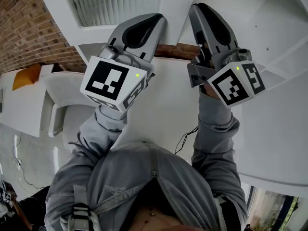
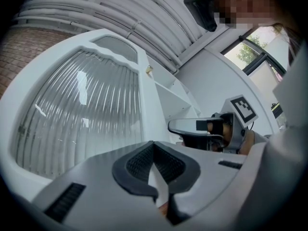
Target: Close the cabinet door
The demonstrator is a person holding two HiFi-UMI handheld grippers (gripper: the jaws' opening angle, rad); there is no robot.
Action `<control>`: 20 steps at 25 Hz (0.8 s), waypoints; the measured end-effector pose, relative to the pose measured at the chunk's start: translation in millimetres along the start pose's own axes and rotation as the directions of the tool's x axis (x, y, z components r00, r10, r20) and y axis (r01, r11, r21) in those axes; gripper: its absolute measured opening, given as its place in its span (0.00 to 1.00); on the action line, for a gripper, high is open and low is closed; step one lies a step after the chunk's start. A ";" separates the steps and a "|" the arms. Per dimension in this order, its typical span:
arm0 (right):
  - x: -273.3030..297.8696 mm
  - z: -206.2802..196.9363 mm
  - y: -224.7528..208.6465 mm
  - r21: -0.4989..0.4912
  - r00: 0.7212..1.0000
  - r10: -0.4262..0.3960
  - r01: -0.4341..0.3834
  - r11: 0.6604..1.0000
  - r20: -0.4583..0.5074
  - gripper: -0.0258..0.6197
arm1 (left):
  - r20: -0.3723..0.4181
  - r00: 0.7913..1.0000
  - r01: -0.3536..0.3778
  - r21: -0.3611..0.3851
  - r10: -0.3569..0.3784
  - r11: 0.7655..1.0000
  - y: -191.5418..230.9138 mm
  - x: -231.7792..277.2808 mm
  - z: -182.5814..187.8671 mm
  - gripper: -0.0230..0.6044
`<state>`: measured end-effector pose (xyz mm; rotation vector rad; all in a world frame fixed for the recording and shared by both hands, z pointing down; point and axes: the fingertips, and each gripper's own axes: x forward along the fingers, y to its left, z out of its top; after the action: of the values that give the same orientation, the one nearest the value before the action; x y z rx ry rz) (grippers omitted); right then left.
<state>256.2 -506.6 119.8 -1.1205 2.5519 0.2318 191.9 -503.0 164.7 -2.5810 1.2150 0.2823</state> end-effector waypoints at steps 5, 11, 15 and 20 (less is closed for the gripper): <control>-14.3 -7.2 3.1 -0.050 0.996 -0.085 0.083 0.995 -0.035 0.12 | -0.004 1.000 0.007 0.007 -0.007 1.000 3.4 -1.4 1.5 0.04; -33.4 -17.1 15.1 -0.098 0.986 -0.144 0.136 0.986 -0.083 0.08 | 0.006 1.000 0.016 0.011 -0.016 1.000 -3.6 -9.3 9.4 0.04; -45.4 -21.7 28.9 -0.147 0.978 -0.188 0.173 0.974 -0.094 0.08 | 0.003 1.000 0.028 0.008 -0.028 1.000 -10.4 -27.1 11.5 0.04; -57.6 -32.3 58.3 -0.152 0.968 -0.232 0.216 0.964 -0.094 0.08 | -0.027 0.999 0.022 -0.008 -0.023 1.000 -10.5 -64.5 3.7 0.04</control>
<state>241.6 -437.1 172.0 -1.5031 2.5065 0.3040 159.3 -448.9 181.6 -2.6112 1.1955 0.2488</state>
